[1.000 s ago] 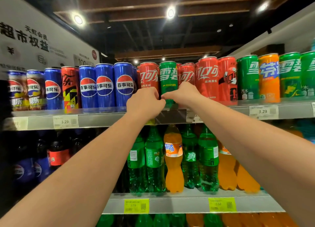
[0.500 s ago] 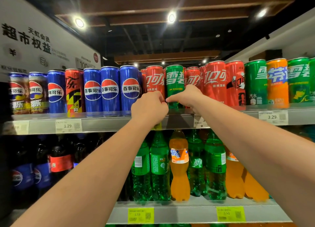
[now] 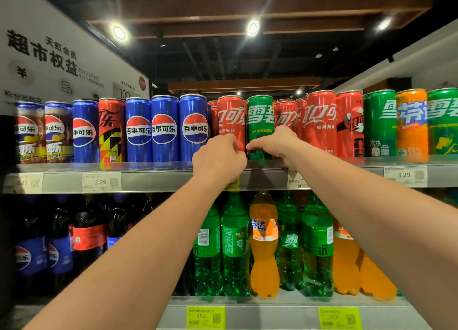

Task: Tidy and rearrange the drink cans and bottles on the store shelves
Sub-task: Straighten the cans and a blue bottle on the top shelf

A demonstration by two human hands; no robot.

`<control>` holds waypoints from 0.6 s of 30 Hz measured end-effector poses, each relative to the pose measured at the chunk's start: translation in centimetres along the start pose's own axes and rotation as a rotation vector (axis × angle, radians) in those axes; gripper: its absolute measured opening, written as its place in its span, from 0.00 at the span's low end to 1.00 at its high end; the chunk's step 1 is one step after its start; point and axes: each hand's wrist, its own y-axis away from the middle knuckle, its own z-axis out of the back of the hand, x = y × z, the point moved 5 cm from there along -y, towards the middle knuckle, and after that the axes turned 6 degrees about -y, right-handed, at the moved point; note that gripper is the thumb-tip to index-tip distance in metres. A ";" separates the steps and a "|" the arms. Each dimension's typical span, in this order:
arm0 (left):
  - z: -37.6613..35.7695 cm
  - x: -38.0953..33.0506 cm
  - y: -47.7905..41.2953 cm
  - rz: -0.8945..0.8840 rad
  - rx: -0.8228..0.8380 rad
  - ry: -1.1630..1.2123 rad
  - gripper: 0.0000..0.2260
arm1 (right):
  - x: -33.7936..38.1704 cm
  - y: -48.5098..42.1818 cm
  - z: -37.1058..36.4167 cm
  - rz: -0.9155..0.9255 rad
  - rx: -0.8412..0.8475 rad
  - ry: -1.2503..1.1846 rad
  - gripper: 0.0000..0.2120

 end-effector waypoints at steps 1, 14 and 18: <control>0.0 0.0 0.0 -0.002 -0.006 0.002 0.12 | 0.0 0.0 0.0 0.002 -0.003 -0.002 0.30; -0.4 0.5 -0.4 -0.041 0.007 0.038 0.13 | 0.5 0.7 1.2 0.063 -0.216 0.074 0.32; -0.3 0.2 -0.4 -0.057 0.007 0.048 0.11 | 1.3 1.3 1.6 0.092 -0.288 -0.018 0.31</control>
